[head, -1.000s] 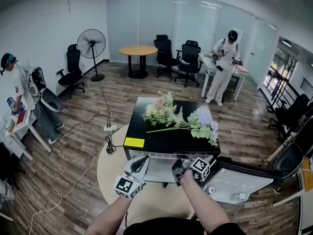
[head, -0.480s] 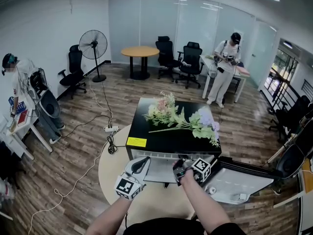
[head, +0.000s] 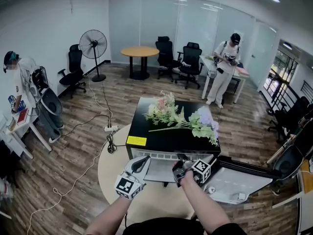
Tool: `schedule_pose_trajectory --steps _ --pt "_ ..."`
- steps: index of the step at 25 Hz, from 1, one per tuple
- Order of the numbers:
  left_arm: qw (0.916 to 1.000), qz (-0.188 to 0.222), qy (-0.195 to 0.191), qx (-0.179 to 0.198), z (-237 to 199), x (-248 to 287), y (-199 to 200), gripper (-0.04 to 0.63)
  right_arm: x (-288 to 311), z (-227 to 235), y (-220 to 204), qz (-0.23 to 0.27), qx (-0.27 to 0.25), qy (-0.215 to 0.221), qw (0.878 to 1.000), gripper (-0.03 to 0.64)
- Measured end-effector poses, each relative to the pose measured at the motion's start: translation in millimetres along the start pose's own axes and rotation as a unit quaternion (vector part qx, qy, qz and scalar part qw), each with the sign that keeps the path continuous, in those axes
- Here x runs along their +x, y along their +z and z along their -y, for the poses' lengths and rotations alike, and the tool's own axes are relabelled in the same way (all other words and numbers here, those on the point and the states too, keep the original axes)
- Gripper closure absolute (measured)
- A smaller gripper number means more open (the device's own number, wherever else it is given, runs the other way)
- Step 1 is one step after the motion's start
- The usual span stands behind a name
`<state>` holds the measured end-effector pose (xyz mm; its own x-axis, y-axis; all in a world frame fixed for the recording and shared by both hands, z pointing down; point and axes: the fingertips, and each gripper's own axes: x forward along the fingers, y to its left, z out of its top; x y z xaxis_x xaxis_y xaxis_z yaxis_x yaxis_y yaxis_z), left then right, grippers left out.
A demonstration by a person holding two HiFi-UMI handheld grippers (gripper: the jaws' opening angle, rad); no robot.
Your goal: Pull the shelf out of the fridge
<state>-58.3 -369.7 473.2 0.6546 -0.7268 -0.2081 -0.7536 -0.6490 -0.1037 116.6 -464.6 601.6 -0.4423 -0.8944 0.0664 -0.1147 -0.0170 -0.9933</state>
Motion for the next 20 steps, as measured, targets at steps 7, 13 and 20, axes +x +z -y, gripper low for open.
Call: schedule_pose_trajectory --steps 7,13,20 --pt "1.0000 0.000 0.002 0.000 6 -5 3 0.595 -11 -1 -7 -0.003 0.001 -0.001 1.000 0.574" --pt "1.0000 -0.001 -0.001 0.000 13 -9 5 0.595 -19 0 -11 -0.003 0.000 -0.002 1.000 0.574" --pt "1.0000 -0.001 -0.003 -0.001 18 -15 6 0.595 -32 -1 -19 -0.001 0.001 -0.003 1.000 0.574"
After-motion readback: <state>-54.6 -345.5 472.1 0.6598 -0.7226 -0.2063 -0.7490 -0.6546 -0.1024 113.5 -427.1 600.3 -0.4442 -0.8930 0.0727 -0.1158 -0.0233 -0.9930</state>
